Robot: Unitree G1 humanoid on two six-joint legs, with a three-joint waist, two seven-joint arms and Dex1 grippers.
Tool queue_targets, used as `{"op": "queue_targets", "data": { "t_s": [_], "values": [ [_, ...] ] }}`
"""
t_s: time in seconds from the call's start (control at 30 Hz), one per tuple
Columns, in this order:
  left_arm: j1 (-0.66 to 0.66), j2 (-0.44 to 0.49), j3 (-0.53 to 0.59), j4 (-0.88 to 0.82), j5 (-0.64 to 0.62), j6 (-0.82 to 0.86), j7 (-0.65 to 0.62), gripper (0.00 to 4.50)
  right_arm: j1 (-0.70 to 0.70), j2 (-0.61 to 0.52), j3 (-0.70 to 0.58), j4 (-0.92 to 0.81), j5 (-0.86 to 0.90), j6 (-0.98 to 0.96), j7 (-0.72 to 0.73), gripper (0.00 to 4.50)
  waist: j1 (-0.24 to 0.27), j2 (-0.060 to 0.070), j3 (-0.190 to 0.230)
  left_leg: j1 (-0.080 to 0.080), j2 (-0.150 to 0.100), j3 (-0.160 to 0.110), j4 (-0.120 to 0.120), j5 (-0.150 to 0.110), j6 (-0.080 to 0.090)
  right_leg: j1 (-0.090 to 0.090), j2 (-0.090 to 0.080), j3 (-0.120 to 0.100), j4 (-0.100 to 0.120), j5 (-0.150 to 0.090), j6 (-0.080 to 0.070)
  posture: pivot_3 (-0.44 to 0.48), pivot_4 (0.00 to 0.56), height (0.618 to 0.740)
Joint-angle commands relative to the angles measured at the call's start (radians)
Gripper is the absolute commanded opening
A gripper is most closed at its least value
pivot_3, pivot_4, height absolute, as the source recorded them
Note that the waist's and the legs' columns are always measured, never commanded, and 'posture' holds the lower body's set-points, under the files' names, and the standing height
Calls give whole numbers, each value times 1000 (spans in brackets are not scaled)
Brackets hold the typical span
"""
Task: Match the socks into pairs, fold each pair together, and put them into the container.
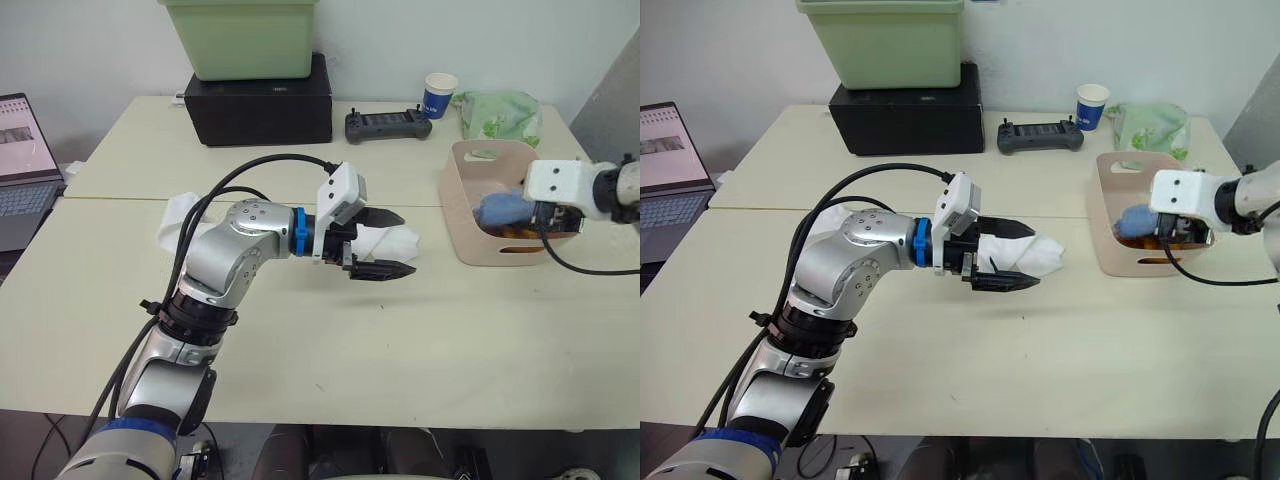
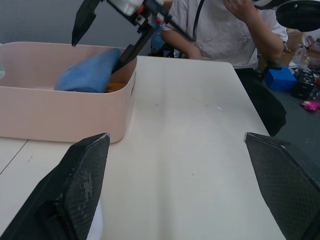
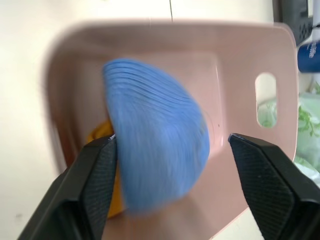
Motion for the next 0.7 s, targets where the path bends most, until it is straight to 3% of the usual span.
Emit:
{"op": "queue_targets", "data": {
  "t_s": [0.03, 0.27, 0.47, 0.6, 0.7],
  "values": [
    [-2, 17, 27, -39, -9, -7, -1, 4500, 9, -48, -96, -93, 52, 67, 15, 3534, 0, 0, 0, 0, 0, 0, 0, 0, 0, 0, 0, 0, 0, 0, 0, 0, 150, 725],
    [26, 90, 63, -29, 9, -64, -21, 4500, 144, -59, -297, -281, 135, 177, -90, 3534, -1, 0, 0, 0, 0, 0, 1, 0, 0, 0, 0, 0, 1, 0, 0, 0, 150, 725],
    [150, 171, 177, -3, 44, -174, 34, 4500, 303, 128, -523, -642, 330, 452, -251, 3534, -2, 1, 0, 0, 1, -2, 0, 0, 0, 0, 1, -1, 2, 0, 0, 0, 150, 725],
    [300, 230, 277, 71, 120, -336, 100, 4500, 387, 390, -433, -885, 371, 575, -483, 3534, -7, 1, -1, 2, 2, -1, 0, 0, 0, 0, 1, -1, 3, 0, 0, 0, 150, 725],
    [426, 229, 371, 45, 125, -378, 182, 4500, 458, 544, -319, -933, 341, 562, -612, 3534, -5, 1, -1, 2, 1, -2, -1, 0, 0, -1, 1, -1, 4, 0, 0, 0, 150, 725]
  ]
}}
